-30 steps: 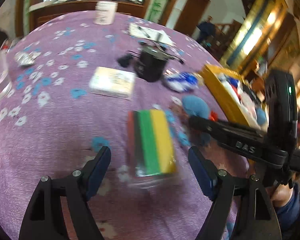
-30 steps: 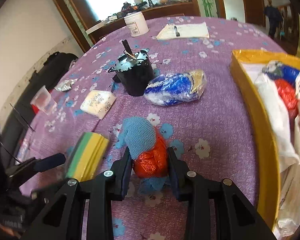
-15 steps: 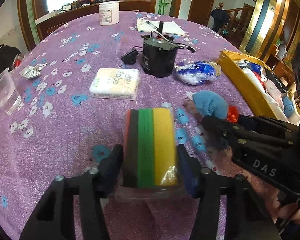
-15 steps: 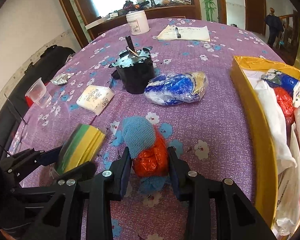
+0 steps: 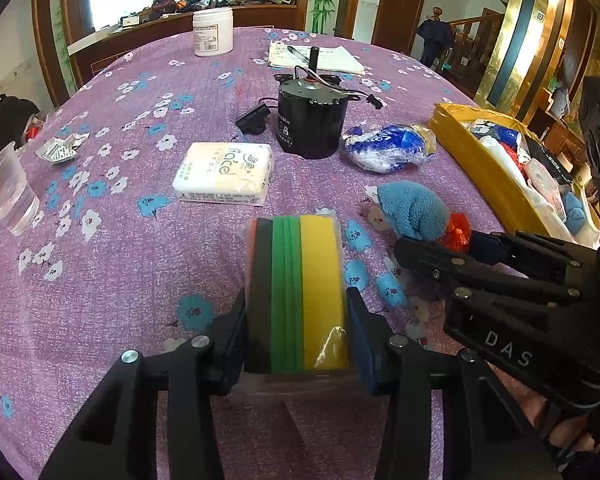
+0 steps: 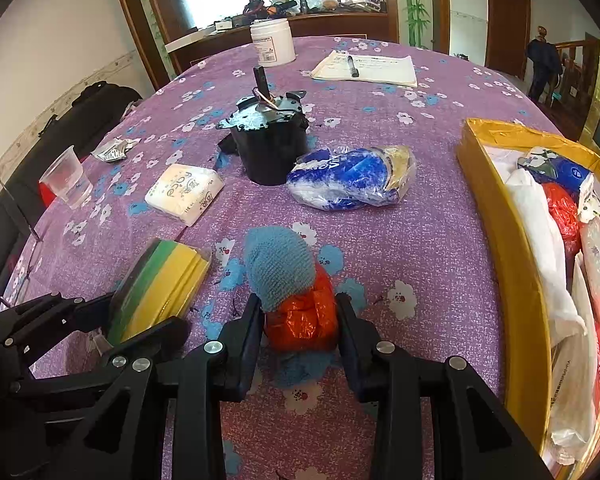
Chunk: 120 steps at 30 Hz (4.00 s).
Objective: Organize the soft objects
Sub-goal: 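Carry the sponge pack with the left gripper while the right gripper carries the plush to the tray, then release the sponge pack into the tray with the left gripper while the right gripper releases the plush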
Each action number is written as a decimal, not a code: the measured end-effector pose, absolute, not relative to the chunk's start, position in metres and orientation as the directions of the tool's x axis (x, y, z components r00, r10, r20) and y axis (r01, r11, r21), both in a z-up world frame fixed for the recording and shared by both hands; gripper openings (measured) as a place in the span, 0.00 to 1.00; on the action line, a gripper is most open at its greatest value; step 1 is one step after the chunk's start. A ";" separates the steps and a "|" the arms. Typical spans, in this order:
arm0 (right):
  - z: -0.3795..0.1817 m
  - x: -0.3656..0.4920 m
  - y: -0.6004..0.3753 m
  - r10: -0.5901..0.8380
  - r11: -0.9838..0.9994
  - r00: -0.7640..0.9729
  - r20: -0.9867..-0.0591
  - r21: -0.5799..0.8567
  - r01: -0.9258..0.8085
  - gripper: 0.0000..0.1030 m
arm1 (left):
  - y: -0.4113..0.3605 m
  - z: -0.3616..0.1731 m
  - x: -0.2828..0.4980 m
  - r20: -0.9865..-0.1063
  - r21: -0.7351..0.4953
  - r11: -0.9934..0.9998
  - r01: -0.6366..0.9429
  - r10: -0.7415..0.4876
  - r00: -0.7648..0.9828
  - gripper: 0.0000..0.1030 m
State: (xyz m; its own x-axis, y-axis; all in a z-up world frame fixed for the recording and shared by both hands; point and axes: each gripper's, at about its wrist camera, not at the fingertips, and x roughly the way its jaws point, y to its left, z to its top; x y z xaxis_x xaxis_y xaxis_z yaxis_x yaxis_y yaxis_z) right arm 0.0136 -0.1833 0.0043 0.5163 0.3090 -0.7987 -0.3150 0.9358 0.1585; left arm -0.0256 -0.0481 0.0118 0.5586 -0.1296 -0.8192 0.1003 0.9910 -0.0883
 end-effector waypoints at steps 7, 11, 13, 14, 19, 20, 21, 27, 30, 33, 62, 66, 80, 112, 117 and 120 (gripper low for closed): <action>0.004 0.013 -0.181 0.291 0.940 0.520 -0.803 0.138 -0.313 0.37 | -0.048 0.012 -0.025 -0.820 -0.085 0.991 0.107 -0.131 0.557 0.43; 0.004 0.013 -0.181 0.290 0.940 0.521 -0.803 0.136 -0.313 0.37 | -0.047 0.011 -0.025 -0.821 -0.085 0.990 0.111 -0.133 0.555 0.43; 0.005 0.013 -0.181 0.290 0.940 0.521 -0.803 0.136 -0.313 0.37 | -0.047 0.011 -0.025 -0.821 -0.085 0.990 0.110 -0.132 0.555 0.43; 0.004 0.013 -0.181 0.290 0.940 0.521 -0.803 0.136 -0.313 0.37 | -0.047 0.011 -0.025 -0.821 -0.085 0.990 0.110 -0.132 0.555 0.43; 0.005 0.013 -0.180 0.289 0.940 0.521 -0.803 0.135 -0.313 0.36 | -0.049 0.011 -0.025 -0.819 -0.077 0.990 0.117 -0.130 0.559 0.41; 0.005 0.013 -0.180 0.289 0.940 0.522 -0.803 0.135 -0.313 0.35 | -0.050 0.011 -0.025 -0.818 -0.072 0.990 0.120 -0.128 0.561 0.40; 0.005 0.013 -0.181 0.291 0.940 0.522 -0.802 0.138 -0.312 0.35 | -0.051 0.011 -0.026 -0.817 -0.067 0.990 0.124 -0.126 0.563 0.40; 0.006 0.013 -0.188 0.289 0.946 0.538 -0.792 0.152 -0.285 0.34 | -0.053 0.012 -0.028 -0.812 -0.049 0.990 0.133 -0.117 0.571 0.38; 0.008 0.011 -0.189 0.287 0.948 0.547 -0.787 0.152 -0.279 0.34 | -0.053 0.012 -0.028 -0.810 -0.049 0.990 0.131 -0.116 0.574 0.37; 0.010 0.010 -0.193 0.290 0.950 0.558 -0.778 0.161 -0.269 0.34 | -0.048 0.015 -0.029 -0.798 -0.074 0.990 0.123 -0.133 0.587 0.37; 0.069 -0.013 -0.275 0.331 0.941 0.668 -0.666 0.285 -0.182 0.34 | -0.100 0.074 -0.032 -0.718 -0.112 0.966 0.233 -0.240 0.653 0.37; 0.073 -0.018 -0.308 0.305 0.943 0.695 -0.651 0.307 -0.127 0.34 | -0.134 0.080 -0.029 -0.713 -0.126 0.946 0.299 -0.296 0.635 0.37; 0.055 -0.040 -0.429 0.164 0.930 0.727 -0.667 0.350 0.111 0.34 | -0.267 0.075 -0.034 -0.725 -0.106 0.847 0.520 -0.424 0.543 0.37; 0.020 -0.027 -0.441 0.041 0.963 0.656 -0.754 0.205 0.174 0.35 | -0.322 0.034 -0.045 -0.705 0.065 0.834 0.548 -0.351 0.617 0.38; 0.019 -0.024 -0.438 0.037 0.964 0.655 -0.755 0.200 0.175 0.35 | -0.322 0.034 -0.045 -0.705 0.064 0.834 0.548 -0.351 0.617 0.38; 0.020 -0.024 -0.439 0.038 0.964 0.655 -0.755 0.201 0.176 0.35 | -0.322 0.034 -0.045 -0.704 0.065 0.834 0.549 -0.351 0.617 0.38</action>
